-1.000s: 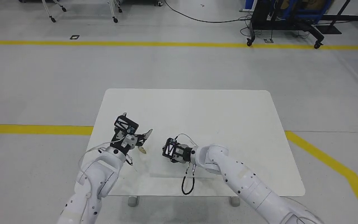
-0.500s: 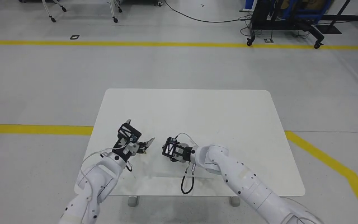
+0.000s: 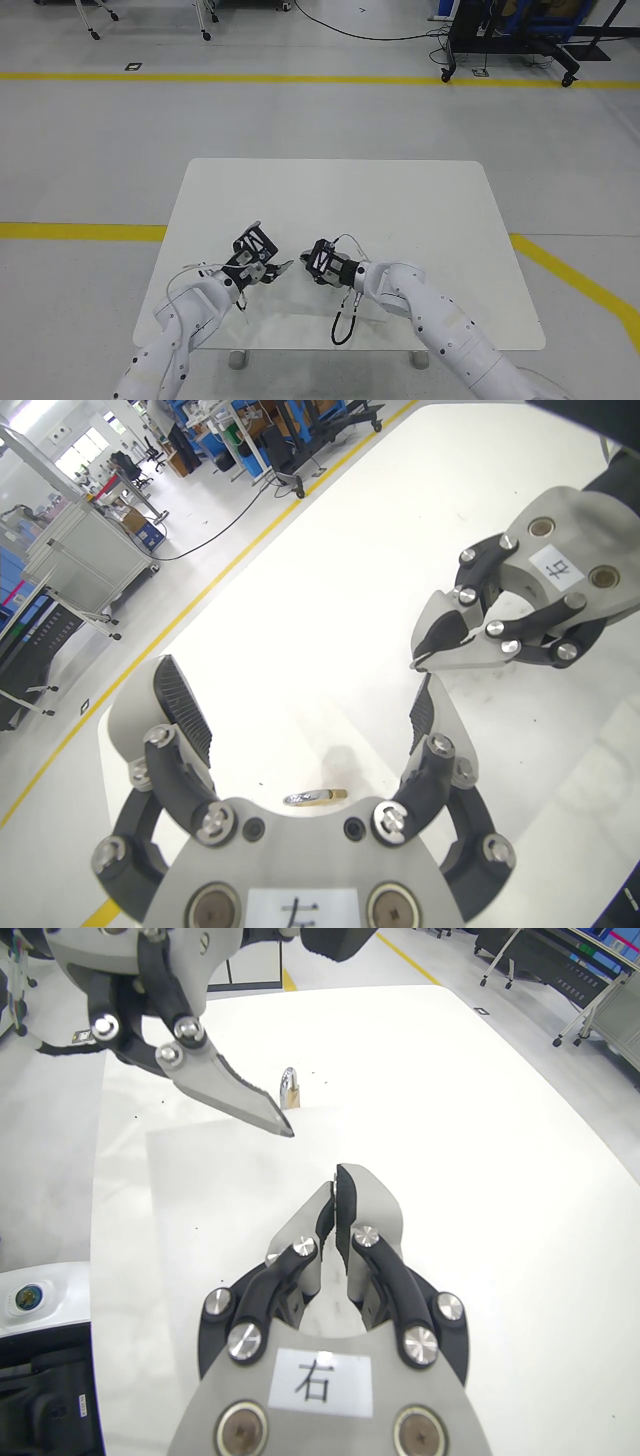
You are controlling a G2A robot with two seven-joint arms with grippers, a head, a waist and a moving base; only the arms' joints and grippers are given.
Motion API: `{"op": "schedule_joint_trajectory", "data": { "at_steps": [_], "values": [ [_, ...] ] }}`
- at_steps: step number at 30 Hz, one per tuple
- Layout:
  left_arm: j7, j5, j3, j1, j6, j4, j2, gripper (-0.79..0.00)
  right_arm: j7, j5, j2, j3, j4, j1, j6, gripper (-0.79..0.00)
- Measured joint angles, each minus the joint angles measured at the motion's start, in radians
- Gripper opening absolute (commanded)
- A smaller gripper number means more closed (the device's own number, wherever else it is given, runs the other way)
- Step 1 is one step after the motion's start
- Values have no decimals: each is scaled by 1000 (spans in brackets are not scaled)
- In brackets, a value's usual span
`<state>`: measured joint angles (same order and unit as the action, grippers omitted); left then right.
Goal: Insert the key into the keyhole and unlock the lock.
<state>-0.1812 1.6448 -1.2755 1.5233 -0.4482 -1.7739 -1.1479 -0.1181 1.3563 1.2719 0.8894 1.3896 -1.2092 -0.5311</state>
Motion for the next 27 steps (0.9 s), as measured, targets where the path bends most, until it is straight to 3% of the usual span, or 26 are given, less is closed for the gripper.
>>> {"op": "schedule_joint_trajectory", "data": {
  "at_steps": [12,27],
  "values": [
    [-93,56,101,-90,32,96,-16,0,-19,-31,-6,30,27,-15,18,-785],
    [-100,31,143,-168,73,191,-32,0,36,-115,-5,57,-6,-11,-1,-785]
  ]
}}
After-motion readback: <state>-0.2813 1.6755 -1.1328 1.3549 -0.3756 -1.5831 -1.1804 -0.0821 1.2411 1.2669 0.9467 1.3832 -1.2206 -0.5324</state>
